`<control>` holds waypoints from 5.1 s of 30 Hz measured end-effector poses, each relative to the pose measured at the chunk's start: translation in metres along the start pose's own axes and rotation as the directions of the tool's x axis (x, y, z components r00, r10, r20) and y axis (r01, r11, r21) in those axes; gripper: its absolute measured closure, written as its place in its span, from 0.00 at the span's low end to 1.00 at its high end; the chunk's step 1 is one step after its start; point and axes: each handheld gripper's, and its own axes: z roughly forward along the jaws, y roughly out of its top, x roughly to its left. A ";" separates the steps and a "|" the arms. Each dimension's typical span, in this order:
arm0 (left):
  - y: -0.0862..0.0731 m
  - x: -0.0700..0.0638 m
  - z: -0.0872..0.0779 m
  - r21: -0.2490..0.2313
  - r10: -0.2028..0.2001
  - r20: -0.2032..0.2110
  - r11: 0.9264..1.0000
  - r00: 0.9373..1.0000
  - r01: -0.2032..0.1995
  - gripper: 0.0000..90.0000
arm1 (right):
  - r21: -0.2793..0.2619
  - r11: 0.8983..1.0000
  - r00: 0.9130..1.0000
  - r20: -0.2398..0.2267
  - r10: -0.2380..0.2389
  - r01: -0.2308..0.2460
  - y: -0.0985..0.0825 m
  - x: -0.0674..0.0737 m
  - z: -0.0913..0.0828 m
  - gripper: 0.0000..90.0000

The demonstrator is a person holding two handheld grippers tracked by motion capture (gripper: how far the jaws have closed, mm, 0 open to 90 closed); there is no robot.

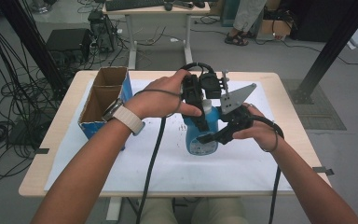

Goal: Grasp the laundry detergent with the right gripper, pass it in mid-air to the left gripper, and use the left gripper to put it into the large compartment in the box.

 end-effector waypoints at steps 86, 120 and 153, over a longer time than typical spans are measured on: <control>-0.002 -0.002 0.001 -0.001 -0.012 -0.003 1.000 1.000 0.012 0.42 | 0.013 1.000 1.000 0.001 0.003 -0.003 0.001 0.002 0.000 0.48; 0.001 -0.002 0.000 0.016 -0.022 0.010 1.000 1.000 0.022 0.42 | -0.017 1.000 1.000 -0.019 0.024 -0.024 -0.003 0.002 0.002 0.48; -0.010 0.007 -0.017 0.054 -0.181 -0.076 0.981 0.981 0.185 0.42 | 0.192 0.967 0.974 0.181 0.133 -0.168 -0.048 -0.002 -0.057 0.07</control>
